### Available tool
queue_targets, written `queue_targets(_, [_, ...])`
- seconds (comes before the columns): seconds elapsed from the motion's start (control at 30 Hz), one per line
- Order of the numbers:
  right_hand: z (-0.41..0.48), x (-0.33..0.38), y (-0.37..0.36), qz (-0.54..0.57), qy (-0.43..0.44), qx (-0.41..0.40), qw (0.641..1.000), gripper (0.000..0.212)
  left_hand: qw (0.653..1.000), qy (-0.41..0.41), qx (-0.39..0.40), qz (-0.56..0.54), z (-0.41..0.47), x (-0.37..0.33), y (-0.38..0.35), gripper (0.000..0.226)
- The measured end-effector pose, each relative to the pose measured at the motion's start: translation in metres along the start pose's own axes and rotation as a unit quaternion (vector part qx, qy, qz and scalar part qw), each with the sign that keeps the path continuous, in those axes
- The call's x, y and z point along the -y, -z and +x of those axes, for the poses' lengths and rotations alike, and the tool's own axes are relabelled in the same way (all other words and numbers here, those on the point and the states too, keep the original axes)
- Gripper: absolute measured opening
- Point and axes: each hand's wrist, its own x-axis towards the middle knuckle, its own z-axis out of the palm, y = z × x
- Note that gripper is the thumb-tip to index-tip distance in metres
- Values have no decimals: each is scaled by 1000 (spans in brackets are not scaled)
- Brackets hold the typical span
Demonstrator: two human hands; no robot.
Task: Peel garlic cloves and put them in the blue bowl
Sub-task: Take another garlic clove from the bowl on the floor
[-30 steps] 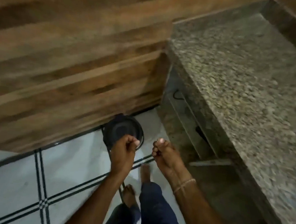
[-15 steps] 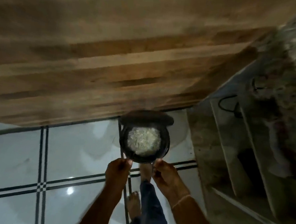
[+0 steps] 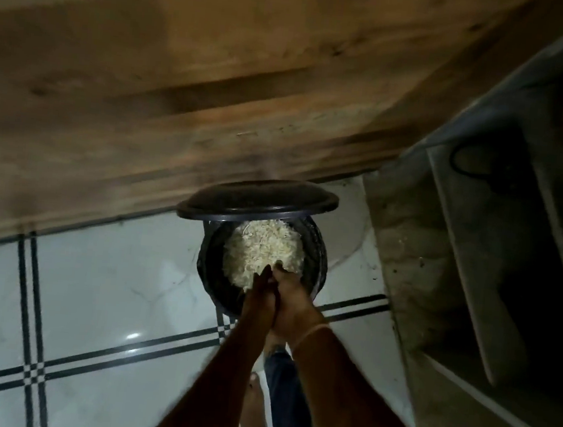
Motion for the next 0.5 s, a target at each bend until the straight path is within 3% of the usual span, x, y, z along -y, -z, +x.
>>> queue_targets(0.13, [-49, -20, 6, -146, 102, -65, 982, 67, 994, 56, 92, -26, -73, -16, 5, 34])
queue_targets(0.2, [-74, -26, 24, -131, 98, -45, 985, 49, 993, 21, 115, 14, -129, -23, 2, 29])
queue_targets(0.27, [-152, -7, 25, -92, 107, -26, 990, 24, 982, -60, 115, 137, -194, -21, 3, 31])
queue_targets(0.37, [-270, 10, 40, -87, 214, -38, 972, 22, 929, -195, 76, 304, -277, -17, 11, 30])
queue_targets(0.5, [-395, -6, 88, -124, 369, -82, 917, 22, 800, -367, 79, 467, -366, -3, -3, 53])
